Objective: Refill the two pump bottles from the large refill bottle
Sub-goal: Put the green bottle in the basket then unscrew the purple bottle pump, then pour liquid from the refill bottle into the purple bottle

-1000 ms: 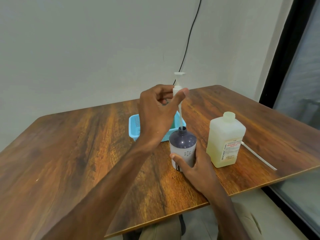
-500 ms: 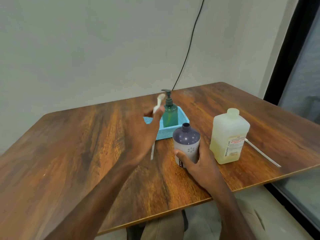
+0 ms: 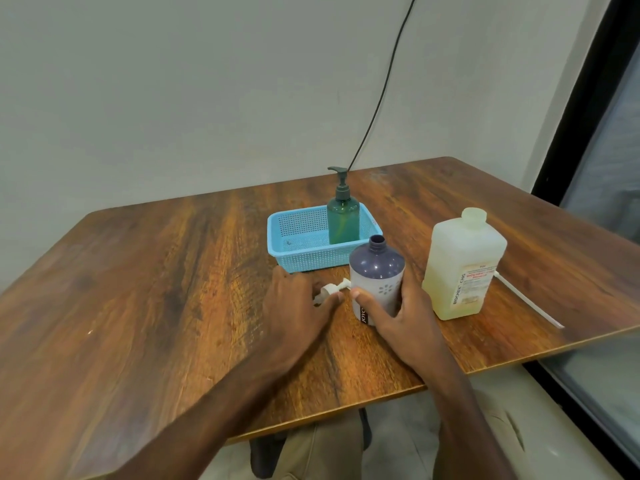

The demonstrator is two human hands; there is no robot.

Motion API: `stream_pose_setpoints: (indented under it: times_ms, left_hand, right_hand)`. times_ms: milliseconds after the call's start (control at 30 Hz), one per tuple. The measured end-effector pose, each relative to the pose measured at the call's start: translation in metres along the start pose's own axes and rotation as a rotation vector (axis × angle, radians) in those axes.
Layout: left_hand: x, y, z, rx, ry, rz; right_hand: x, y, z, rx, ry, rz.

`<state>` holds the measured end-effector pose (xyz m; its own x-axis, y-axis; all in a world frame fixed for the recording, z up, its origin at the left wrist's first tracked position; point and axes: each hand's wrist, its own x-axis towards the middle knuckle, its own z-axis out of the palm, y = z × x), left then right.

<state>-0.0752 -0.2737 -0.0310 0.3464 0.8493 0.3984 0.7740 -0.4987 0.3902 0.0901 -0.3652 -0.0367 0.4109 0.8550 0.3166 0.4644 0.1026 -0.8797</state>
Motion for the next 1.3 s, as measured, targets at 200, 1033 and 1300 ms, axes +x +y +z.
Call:
stream_pose_setpoints:
  times_ms: [200, 1033, 1300]
  left_hand:
    - [-0.021, 0.015, -0.013, -0.005, 0.160, 0.059]
    - [-0.036, 0.125, -0.011, -0.449, 0.467, 0.290]
    - [-0.017, 0.094, 0.002, -0.604, 0.182, 0.048]
  right_hand:
    - [0.000, 0.000, 0.001, -0.019, -0.002, 0.017]
    - [-0.020, -0.006, -0.092, -0.115, 0.459, 0.106]
    - [0.005, 0.008, -0.081, -0.150, 0.335, 0.107]
